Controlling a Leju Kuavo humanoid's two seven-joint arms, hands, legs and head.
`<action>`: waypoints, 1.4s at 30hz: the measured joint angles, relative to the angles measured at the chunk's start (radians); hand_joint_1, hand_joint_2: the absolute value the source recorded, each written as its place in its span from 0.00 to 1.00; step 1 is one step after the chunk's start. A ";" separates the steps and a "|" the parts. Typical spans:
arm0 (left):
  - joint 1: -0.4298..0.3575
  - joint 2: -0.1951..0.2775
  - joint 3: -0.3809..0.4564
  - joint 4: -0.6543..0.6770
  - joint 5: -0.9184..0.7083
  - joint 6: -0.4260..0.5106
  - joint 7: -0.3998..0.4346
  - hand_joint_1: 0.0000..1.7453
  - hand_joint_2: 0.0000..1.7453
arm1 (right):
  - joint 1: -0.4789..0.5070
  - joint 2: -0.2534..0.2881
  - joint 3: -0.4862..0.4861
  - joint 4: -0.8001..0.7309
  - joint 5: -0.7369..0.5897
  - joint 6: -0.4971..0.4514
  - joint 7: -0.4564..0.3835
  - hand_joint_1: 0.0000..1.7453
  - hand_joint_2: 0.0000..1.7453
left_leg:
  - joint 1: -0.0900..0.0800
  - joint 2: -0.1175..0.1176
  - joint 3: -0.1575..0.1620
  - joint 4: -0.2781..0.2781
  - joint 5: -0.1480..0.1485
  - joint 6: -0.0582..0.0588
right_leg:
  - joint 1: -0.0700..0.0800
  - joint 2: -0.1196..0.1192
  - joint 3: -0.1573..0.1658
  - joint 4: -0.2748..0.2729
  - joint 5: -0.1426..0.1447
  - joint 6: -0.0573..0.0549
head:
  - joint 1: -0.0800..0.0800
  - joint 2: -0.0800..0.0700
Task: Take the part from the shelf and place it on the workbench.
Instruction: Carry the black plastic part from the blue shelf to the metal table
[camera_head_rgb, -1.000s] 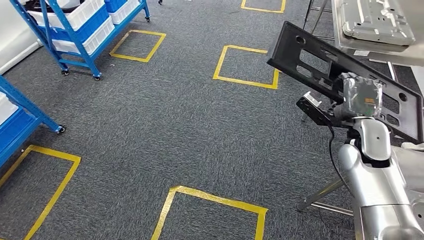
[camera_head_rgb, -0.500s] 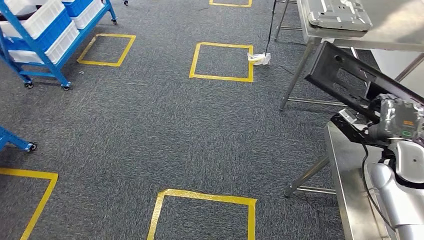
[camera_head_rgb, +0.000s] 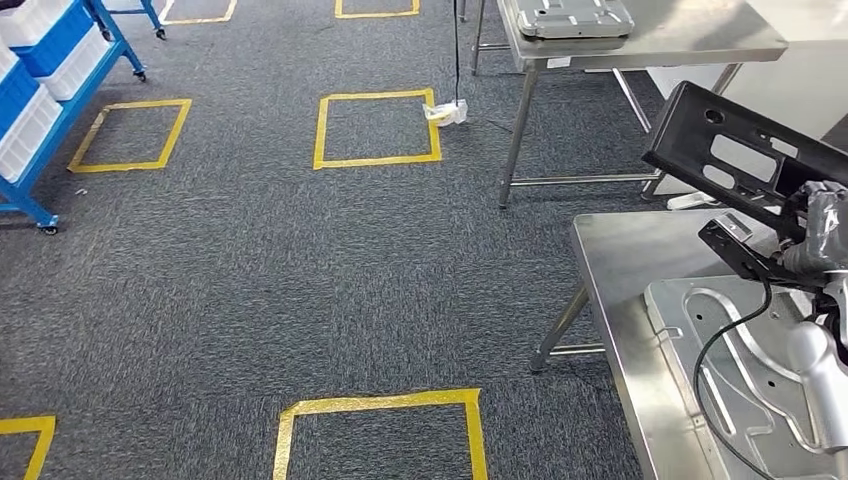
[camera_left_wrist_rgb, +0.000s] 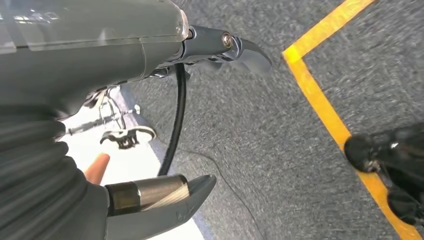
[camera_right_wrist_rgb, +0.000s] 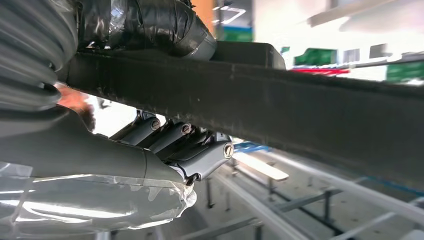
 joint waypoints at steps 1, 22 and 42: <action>0.001 0.001 0.003 0.000 0.000 0.000 0.000 0.00 1.00 | -0.003 -0.003 0.000 0.002 0.002 0.006 0.001 1.00 1.00 | -0.002 -0.013 0.014 -0.029 0.008 0.004 | -0.003 0.011 -0.002 0.000 0.002 0.004 | 0.000 0.000; 0.002 -0.023 0.058 -0.007 0.001 -0.017 0.016 0.00 1.00 | -0.119 -0.032 0.041 0.107 0.049 0.221 0.078 1.00 1.00 | 0.011 0.118 0.005 0.037 -0.065 -0.036 | -0.020 -0.105 0.013 -0.004 -0.012 0.012 | 0.001 0.000; 0.037 -0.123 0.205 -0.144 -0.067 -0.129 0.059 0.00 1.00 | 0.035 0.043 0.230 -0.104 -0.045 0.301 0.112 1.00 1.00 | 0.006 0.050 0.037 -0.092 0.038 0.020 | -0.018 -0.102 -0.094 0.228 -0.114 0.054 | 0.008 0.000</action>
